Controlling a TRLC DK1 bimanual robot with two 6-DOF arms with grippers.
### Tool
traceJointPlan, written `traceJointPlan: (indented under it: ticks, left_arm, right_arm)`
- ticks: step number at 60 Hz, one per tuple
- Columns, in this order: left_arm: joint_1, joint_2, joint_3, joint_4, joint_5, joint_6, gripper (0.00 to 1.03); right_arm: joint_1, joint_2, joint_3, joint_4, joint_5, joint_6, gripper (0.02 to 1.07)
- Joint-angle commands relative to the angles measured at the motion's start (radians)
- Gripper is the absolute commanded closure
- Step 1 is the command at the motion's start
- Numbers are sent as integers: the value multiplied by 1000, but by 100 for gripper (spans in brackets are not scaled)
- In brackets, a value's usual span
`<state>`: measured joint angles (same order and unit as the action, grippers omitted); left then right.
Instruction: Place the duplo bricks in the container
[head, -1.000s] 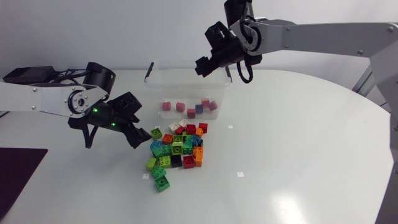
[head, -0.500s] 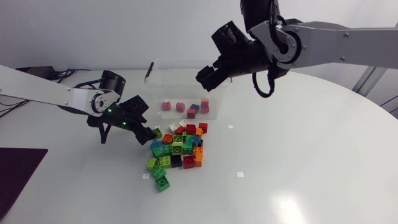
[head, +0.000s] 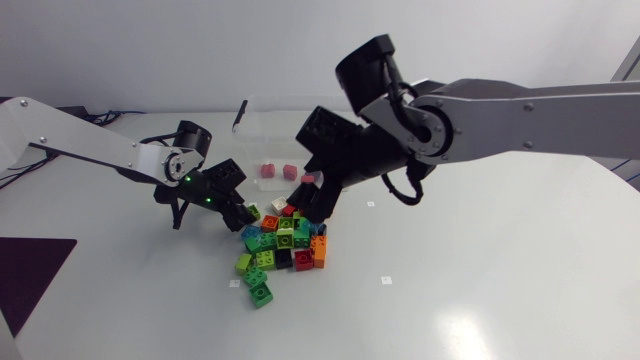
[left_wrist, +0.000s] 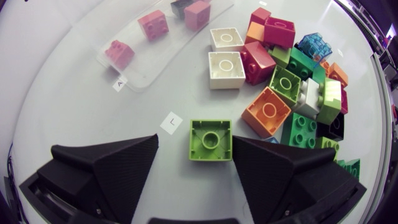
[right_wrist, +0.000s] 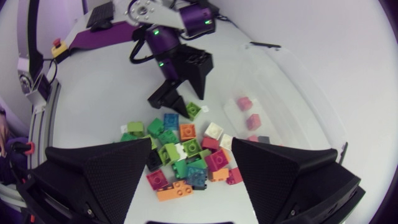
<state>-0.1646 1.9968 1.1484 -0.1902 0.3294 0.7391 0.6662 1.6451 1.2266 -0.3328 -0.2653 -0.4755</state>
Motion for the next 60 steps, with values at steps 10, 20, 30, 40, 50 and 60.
traceJointPlan:
  ticks: [10,20,30,40,50,60]
  left_arm:
    - [-1,25,20,-40,36,59,78]
    - [11,-7,-10,-63,37,92,79]
    - [59,-76,-70,-80,63,128,79]
    - [88,-179,-145,-94,83,157,79]
    - [94,-286,-177,-129,99,160,79]
    - [94,-357,-204,-149,105,160,79]
  right_arm:
    - [58,179,67,-98,-3,-133,14]
    - [99,236,90,-97,58,-175,14]
    - [119,314,131,-98,98,-210,14]
    - [113,377,183,-123,98,-236,15]
    - [99,418,229,-160,86,-247,21]
    - [87,443,240,-175,81,-256,31]
